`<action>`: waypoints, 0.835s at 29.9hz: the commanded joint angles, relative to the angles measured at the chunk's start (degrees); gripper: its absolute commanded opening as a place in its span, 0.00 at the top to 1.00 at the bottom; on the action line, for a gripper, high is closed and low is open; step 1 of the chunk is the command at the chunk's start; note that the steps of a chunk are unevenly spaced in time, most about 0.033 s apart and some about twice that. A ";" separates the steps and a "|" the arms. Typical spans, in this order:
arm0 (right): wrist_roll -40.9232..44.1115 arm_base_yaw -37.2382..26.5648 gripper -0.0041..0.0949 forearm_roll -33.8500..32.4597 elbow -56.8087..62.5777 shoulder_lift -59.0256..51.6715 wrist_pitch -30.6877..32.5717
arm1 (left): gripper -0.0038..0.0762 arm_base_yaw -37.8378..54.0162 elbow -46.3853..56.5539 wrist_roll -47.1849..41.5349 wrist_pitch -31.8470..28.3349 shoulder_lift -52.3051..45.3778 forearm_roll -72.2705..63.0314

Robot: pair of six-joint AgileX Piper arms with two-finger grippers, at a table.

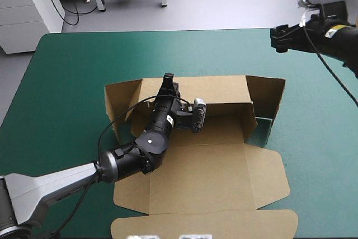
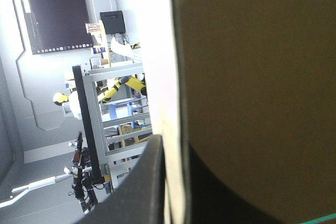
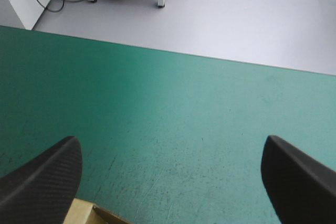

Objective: Fold the box

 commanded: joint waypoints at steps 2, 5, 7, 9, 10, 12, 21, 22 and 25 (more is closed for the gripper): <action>0.48 -0.49 0.10 1.92 -7.88 7.20 0.63 | 0.96 -0.39 0.44 -0.90 -1.76 -0.65 -5.94; 1.57 -0.49 0.10 3.50 -11.20 12.45 3.13 | 0.96 -0.39 0.44 -2.33 -1.76 -0.65 -5.94; 2.40 -0.49 0.10 4.20 -12.74 15.59 4.08 | 0.96 -0.39 0.44 -2.57 -1.76 -0.65 -6.18; 3.22 -0.49 0.10 4.50 -13.13 17.75 4.32 | 0.96 -0.39 0.44 -2.57 -1.76 -0.65 -6.45; 3.52 -0.49 0.10 4.50 -13.13 18.64 4.43 | 0.96 -0.39 0.44 -2.57 -1.76 -0.65 -6.45; 4.25 -0.49 0.10 4.50 -13.13 20.14 4.94 | 0.96 -0.39 0.44 -2.57 -1.76 -0.65 -6.60; 4.49 -0.49 0.17 1.33 -13.02 21.78 11.22 | 0.96 -0.39 0.44 -2.57 -1.77 -0.65 -6.98; 4.26 -0.49 0.18 0.39 -13.02 21.78 12.45 | 0.96 -0.39 0.44 -2.57 -1.77 -0.65 -6.98; 4.26 -0.49 0.19 -2.65 -13.02 21.78 18.05 | 0.96 -0.39 0.44 -2.57 -2.00 -0.65 -6.98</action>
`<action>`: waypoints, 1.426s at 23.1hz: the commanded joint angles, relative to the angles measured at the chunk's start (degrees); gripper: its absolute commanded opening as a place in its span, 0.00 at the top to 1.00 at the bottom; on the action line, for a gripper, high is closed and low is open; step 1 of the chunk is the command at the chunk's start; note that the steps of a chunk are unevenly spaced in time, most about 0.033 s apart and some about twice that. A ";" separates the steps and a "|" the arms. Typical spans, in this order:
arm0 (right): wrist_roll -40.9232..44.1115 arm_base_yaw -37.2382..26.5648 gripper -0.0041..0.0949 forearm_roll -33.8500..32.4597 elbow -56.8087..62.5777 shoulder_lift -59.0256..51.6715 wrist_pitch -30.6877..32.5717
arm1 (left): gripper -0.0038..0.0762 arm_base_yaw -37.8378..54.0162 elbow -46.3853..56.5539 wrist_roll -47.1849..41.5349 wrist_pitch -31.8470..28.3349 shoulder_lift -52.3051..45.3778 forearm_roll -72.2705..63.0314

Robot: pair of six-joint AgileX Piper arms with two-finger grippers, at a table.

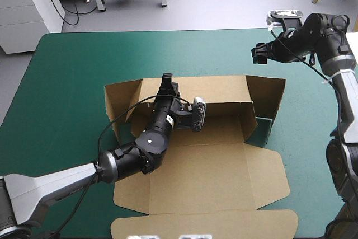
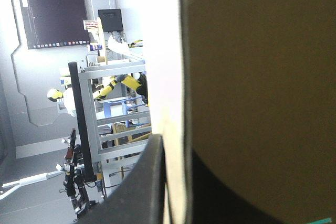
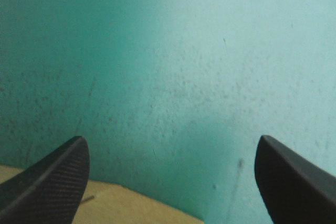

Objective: Fold the box

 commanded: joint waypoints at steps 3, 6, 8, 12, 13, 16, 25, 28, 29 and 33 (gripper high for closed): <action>-0.27 -0.49 0.19 -2.04 -0.31 -3.99 3.59 | 0.96 -0.39 0.42 -0.41 -2.26 -0.59 -6.67; -0.51 -0.49 0.19 -1.76 1.30 -5.53 3.59 | 0.96 -0.39 0.42 -0.41 -2.26 -0.48 -6.67; -0.51 -0.49 0.19 -1.88 3.25 -6.76 3.59 | 0.96 -0.39 0.42 -0.41 -2.26 -0.48 -6.67; -2.95 -0.49 0.20 1.55 9.72 -11.29 3.50 | 0.96 -0.39 0.42 -0.41 -1.68 -0.48 -6.67; -3.28 -0.49 0.20 2.14 11.31 -12.52 3.25 | 0.96 -0.39 0.42 -0.41 -1.68 -0.48 -6.67; -4.44 -0.49 0.20 4.31 16.39 -16.66 -0.30 | 0.96 -0.39 0.42 -0.41 -1.68 -0.48 -6.67; -17.69 -0.49 0.22 13.94 42.28 -29.59 -25.09 | 0.96 -0.39 0.42 -0.49 -1.80 -0.48 -6.67; -24.87 -0.49 0.22 20.09 50.12 -33.19 -32.34 | 0.96 -0.39 0.42 -0.49 -1.80 -0.48 -6.67; -25.91 -0.49 0.22 20.93 51.53 -34.03 -33.33 | 0.96 -0.39 0.42 -0.49 -1.80 -0.48 -6.67; -27.20 -0.49 0.22 21.51 55.49 -36.68 -33.04 | 0.96 -0.39 0.42 -0.49 -1.80 -0.48 -6.67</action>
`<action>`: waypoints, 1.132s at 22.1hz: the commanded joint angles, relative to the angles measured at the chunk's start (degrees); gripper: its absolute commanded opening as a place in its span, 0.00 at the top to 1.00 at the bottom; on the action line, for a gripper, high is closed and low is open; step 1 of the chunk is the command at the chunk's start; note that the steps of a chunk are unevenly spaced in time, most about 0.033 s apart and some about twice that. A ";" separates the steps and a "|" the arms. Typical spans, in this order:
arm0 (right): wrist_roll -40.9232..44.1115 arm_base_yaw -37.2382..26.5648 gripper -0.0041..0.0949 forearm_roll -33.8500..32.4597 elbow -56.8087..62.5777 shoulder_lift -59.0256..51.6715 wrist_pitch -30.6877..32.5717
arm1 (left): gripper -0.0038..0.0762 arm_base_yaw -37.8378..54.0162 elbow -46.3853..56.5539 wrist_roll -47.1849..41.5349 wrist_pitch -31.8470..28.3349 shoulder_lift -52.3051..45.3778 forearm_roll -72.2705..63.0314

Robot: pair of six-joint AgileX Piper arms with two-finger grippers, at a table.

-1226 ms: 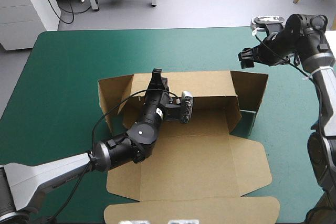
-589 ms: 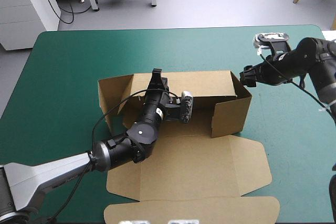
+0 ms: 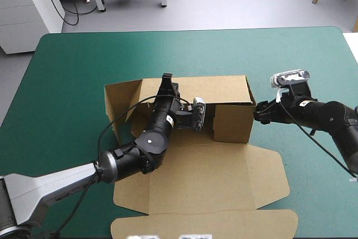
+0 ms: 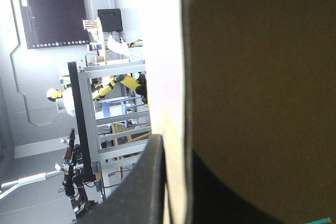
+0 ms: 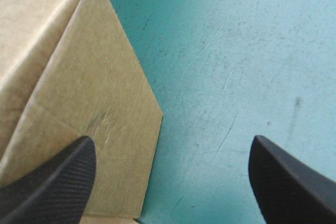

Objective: Fold the box

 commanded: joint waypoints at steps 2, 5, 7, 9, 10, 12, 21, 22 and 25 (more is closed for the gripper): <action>-2.39 -0.49 0.22 2.26 0.73 -3.08 -1.19 | 0.96 -0.39 0.42 -0.33 -1.77 -0.43 -6.49; -3.11 -0.49 0.22 2.26 0.67 -3.08 1.79 | 0.96 -0.39 0.42 -0.33 -1.77 -0.43 -6.49; -3.21 -0.49 0.22 2.15 0.67 -3.08 3.85 | 0.96 -0.39 0.42 -0.33 -1.77 -0.43 -6.49; -3.62 -0.49 0.22 2.01 0.67 -3.08 4.78 | 0.96 -0.39 0.42 -0.33 -1.77 -0.43 -6.49; -3.62 -0.49 0.22 1.76 0.67 -3.08 4.85 | 0.96 -0.39 0.42 -0.33 -1.77 -0.43 -6.49; -3.62 -0.49 0.22 1.21 0.67 -3.08 5.43 | 0.96 -0.39 0.42 -0.33 -1.77 -0.43 -6.49; -10.36 -0.38 0.22 6.45 0.67 -2.87 10.61 | 0.96 -0.39 0.42 -0.33 -1.77 -0.43 -6.49; -12.19 -0.38 0.22 7.76 0.67 -2.87 10.44 | 0.96 -0.39 0.42 -0.33 -1.77 -0.43 -6.49; -13.36 -0.38 0.22 9.51 0.67 -2.87 10.25 | 0.96 -0.39 0.42 -0.33 -1.77 -0.43 -6.49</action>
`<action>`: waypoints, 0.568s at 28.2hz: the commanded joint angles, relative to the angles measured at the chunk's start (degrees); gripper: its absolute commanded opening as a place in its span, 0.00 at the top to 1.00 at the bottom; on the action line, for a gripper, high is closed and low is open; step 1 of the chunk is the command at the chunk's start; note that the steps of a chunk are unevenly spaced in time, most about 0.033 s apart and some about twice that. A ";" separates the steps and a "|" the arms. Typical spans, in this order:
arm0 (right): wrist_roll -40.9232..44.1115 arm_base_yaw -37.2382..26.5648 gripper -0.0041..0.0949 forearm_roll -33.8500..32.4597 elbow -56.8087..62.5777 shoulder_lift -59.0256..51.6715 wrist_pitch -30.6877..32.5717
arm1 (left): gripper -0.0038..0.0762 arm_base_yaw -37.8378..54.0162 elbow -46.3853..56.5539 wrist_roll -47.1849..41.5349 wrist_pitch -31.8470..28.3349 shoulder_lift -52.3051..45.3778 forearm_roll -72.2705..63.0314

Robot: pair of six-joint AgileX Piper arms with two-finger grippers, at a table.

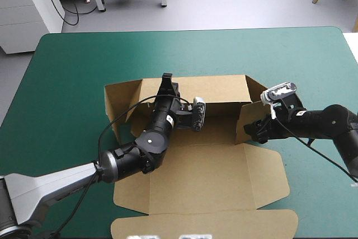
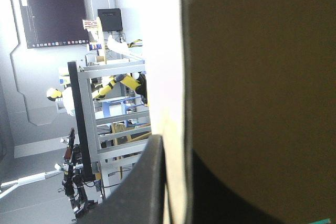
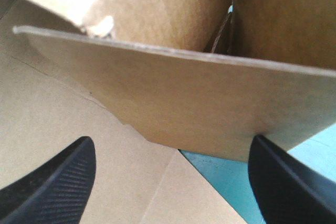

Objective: Fold the box

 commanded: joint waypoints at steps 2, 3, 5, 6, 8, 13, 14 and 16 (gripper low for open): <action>-2.05 -0.32 0.22 4.36 -1.40 -1.49 -0.53 | 0.96 -0.39 0.42 -0.33 -1.77 -0.43 -6.44; -2.05 -0.32 0.22 4.36 -1.40 -1.49 -0.01 | 0.96 -0.39 0.42 -0.33 -1.77 -0.43 -6.44; -1.77 -0.32 0.22 4.36 -1.40 -1.49 0.88 | 0.96 -0.39 0.42 -0.33 -1.77 -0.43 -6.44; -1.30 -0.32 0.22 4.57 -1.40 -1.49 1.62 | 0.96 -0.39 0.42 -0.33 -1.77 -0.43 -6.44; -1.16 -0.32 0.25 5.33 -1.64 -1.59 3.79 | 0.96 -0.39 0.42 -0.33 -1.77 -0.43 -6.44; -2.19 -0.32 0.46 10.77 -2.78 -1.59 11.42 | 0.96 -0.39 0.42 -0.33 -1.77 -0.43 -6.44; -2.94 -0.32 0.53 12.30 -3.23 -1.59 13.29 | 0.96 -0.39 0.42 -0.33 -1.77 -0.43 -6.44; -4.47 -0.32 0.64 15.30 -4.34 -1.59 16.42 | 0.96 -0.39 0.42 -0.33 -1.77 -0.43 -6.44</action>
